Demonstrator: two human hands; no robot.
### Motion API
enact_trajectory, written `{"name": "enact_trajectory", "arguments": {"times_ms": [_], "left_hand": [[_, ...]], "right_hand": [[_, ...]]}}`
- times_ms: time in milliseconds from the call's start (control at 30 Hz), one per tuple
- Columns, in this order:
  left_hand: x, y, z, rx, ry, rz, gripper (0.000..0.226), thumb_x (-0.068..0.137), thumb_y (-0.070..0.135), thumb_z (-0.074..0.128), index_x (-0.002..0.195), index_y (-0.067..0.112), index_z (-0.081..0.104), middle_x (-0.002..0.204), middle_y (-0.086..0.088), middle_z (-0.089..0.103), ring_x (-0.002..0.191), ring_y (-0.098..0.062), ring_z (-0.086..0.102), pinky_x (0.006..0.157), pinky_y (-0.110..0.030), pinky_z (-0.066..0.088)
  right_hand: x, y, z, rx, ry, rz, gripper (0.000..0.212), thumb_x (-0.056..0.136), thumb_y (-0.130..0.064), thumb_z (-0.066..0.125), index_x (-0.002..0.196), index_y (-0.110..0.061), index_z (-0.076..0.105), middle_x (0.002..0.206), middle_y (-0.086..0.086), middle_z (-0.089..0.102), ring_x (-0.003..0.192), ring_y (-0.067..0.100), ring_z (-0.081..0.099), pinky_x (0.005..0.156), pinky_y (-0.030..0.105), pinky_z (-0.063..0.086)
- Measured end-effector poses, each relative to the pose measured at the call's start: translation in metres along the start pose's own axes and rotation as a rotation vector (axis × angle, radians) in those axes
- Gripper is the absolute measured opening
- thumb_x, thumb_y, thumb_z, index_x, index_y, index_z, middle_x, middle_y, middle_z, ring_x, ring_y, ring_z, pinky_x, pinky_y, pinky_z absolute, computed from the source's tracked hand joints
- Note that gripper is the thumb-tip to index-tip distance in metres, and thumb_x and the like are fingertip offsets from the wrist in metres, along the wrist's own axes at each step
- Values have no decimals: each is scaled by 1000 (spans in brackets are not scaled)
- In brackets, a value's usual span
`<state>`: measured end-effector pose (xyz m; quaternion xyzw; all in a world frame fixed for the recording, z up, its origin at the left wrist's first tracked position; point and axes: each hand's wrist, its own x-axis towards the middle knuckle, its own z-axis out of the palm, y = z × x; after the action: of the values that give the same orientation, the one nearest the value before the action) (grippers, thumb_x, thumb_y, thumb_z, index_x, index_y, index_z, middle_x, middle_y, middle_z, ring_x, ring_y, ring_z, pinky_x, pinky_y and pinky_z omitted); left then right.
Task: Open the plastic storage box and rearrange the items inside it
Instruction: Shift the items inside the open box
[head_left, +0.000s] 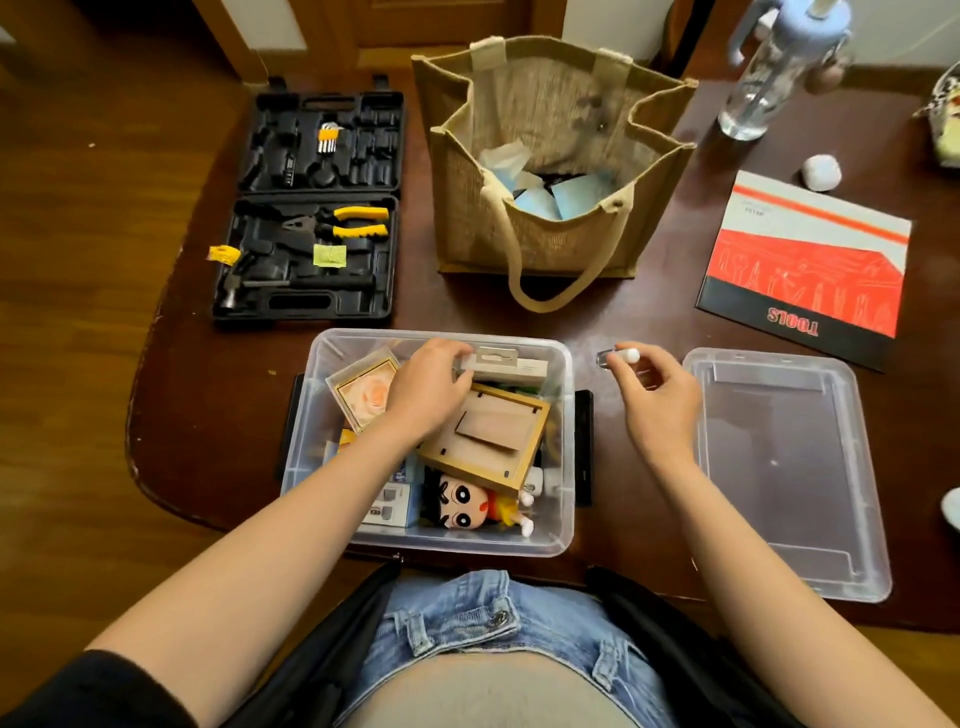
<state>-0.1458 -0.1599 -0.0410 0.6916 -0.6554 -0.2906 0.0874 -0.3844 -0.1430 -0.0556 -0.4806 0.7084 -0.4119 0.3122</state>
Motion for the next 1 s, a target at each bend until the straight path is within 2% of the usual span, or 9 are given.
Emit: {"name": "enact_trajectory", "arguments": {"times_ms": [167,300,367,433,533,700,800,900,1000], "left_hand": [[-8,-7,-9,147,13,60,34,88,24,59,122,20,54,122,-2,58,111,-23,54,89,-38,46],[-19,-28,-21,334,87,128,28,86,28,61,114,25,58,116,2,57,115,-21,47,104,-38,25],[-22,-42,-30,321,85,68,35,85,31,61,120,27,56,124,1,54,120,-22,43,107,-41,21],[-27,-55,-37,300,3,11,48,83,38,62,129,30,50,136,-1,45,128,-24,37,110,-45,22],[-36,-67,-38,321,-97,-4,68,79,48,66,139,36,37,145,-3,32,132,-29,31,107,-46,26],[-35,-67,-50,367,-98,-39,64,74,49,68,131,42,41,124,-5,42,120,-28,41,95,-43,33],[-36,-67,-53,446,-206,-38,62,73,47,68,128,42,40,126,-6,42,118,-27,42,96,-42,32],[-30,-61,-56,425,-236,-29,53,76,53,65,125,38,49,135,-6,39,126,-27,35,101,-44,29],[-23,-49,-57,287,-184,17,41,85,48,60,123,34,55,142,-4,37,133,-24,31,107,-44,26]], "right_hand": [[-3,-36,11,78,-135,-134,12,85,-22,68,97,-20,71,87,-7,70,77,4,61,69,13,49],[-9,-47,20,83,-221,-136,13,85,-24,67,96,-18,72,85,-4,69,74,4,58,67,17,47],[-11,-52,25,77,-296,-126,11,85,-26,67,91,-18,72,80,-1,69,71,11,59,65,26,48],[-13,-56,32,0,-361,-136,13,85,-30,66,85,-17,71,79,1,67,72,14,59,68,31,49],[-14,-59,42,-215,-399,-179,14,86,-36,64,79,-24,64,85,-5,61,78,10,57,70,31,48],[-12,-58,59,-533,-470,-218,35,86,-44,60,67,-15,64,80,-3,59,74,13,55,58,32,45],[-14,-54,68,-484,-589,-222,37,87,-38,62,63,-10,64,76,0,58,71,16,55,59,33,45],[-15,-50,74,-397,-563,-203,34,88,-35,62,68,-8,65,78,0,60,74,17,55,66,37,47],[-16,-53,78,-383,-525,-224,30,88,-35,62,74,-10,68,81,0,64,80,16,57,71,34,46]]}}
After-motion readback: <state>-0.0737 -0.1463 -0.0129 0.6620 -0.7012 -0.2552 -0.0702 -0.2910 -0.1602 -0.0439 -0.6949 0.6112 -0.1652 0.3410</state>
